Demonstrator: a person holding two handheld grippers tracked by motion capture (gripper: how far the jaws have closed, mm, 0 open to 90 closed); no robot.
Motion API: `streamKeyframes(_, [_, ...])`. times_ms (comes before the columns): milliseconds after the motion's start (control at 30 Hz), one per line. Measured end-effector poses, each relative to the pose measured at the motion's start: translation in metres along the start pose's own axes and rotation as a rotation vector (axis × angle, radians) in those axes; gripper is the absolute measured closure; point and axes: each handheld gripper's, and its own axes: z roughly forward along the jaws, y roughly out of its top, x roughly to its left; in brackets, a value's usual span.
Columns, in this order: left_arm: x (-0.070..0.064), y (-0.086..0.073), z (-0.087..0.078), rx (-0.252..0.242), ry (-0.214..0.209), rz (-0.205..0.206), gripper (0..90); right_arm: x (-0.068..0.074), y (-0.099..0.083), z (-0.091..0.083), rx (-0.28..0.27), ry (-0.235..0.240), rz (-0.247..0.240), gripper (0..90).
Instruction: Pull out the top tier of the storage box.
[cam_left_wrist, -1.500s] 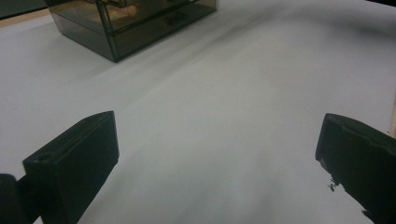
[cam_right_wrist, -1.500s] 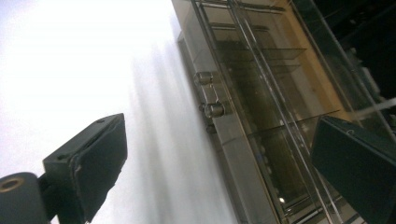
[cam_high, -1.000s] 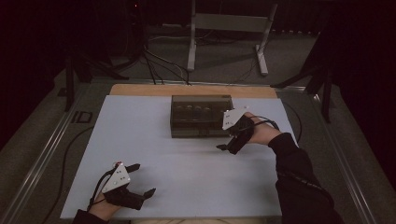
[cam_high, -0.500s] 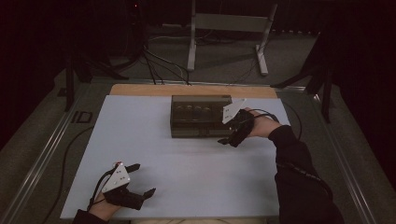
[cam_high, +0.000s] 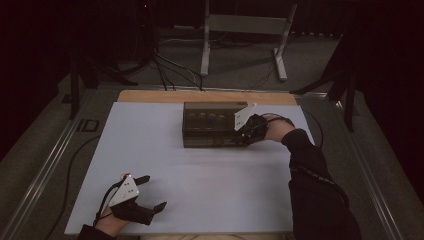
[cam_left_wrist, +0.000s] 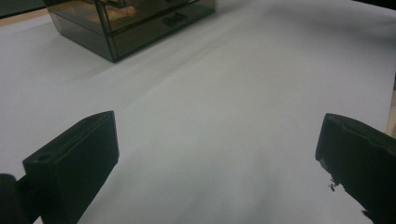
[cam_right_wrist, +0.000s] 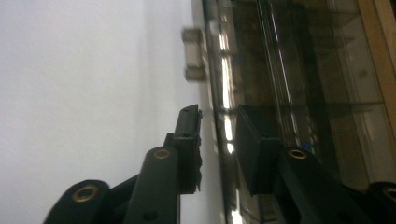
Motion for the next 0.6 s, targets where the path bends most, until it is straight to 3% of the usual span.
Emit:
streamKeyframes(300, [0.000,0.000,0.000,0.000,-0.002,0.002,0.1,-0.008,0.002,0.010,0.053,0.086,0.005,83.3])
streamKeyframes(600, [0.000,0.000,0.000,-0.005,0.000,-0.001,0.1,-0.011,0.006,0.012,0.052,0.184,0.001,88.7])
